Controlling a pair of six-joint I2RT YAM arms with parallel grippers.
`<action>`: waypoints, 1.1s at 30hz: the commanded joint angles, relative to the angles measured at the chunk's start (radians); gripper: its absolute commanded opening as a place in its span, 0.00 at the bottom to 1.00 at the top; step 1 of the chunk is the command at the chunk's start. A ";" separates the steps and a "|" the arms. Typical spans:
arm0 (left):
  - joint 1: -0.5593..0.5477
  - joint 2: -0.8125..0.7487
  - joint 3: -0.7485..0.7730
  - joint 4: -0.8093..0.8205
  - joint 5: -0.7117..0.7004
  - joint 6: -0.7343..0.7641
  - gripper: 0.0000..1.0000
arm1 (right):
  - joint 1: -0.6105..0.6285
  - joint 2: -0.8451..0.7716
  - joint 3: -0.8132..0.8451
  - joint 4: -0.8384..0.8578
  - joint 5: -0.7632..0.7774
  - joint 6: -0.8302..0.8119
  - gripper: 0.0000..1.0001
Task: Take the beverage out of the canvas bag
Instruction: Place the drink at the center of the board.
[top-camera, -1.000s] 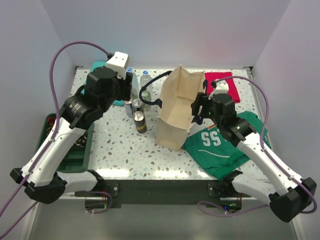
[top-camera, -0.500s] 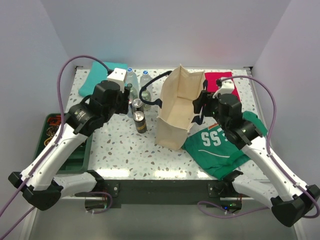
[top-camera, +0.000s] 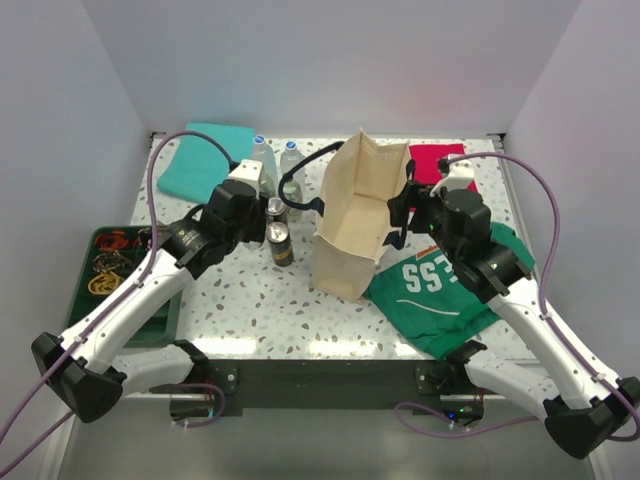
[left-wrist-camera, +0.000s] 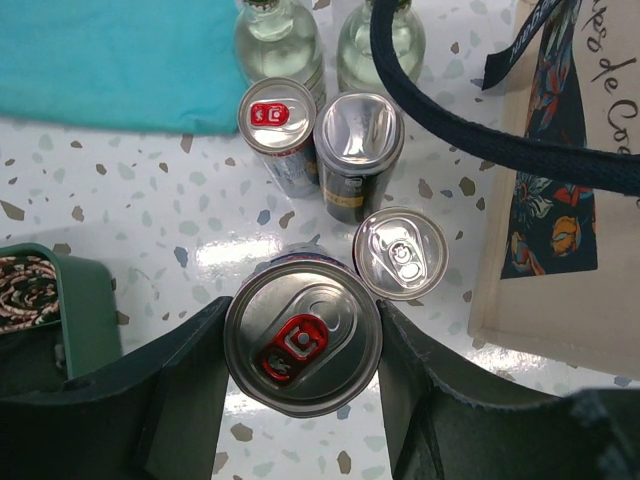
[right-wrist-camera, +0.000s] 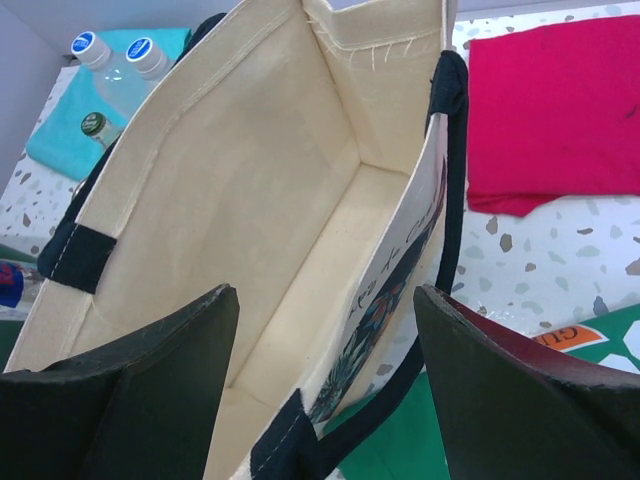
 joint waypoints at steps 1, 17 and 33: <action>0.032 -0.060 -0.071 0.203 0.027 -0.024 0.00 | 0.000 -0.012 0.031 -0.012 0.028 -0.011 0.76; 0.061 -0.090 -0.272 0.410 0.057 -0.038 0.00 | 0.000 -0.025 0.014 -0.015 0.051 -0.011 0.79; 0.074 -0.069 -0.389 0.505 -0.061 -0.059 0.00 | 0.002 0.026 -0.001 0.011 0.042 -0.005 0.81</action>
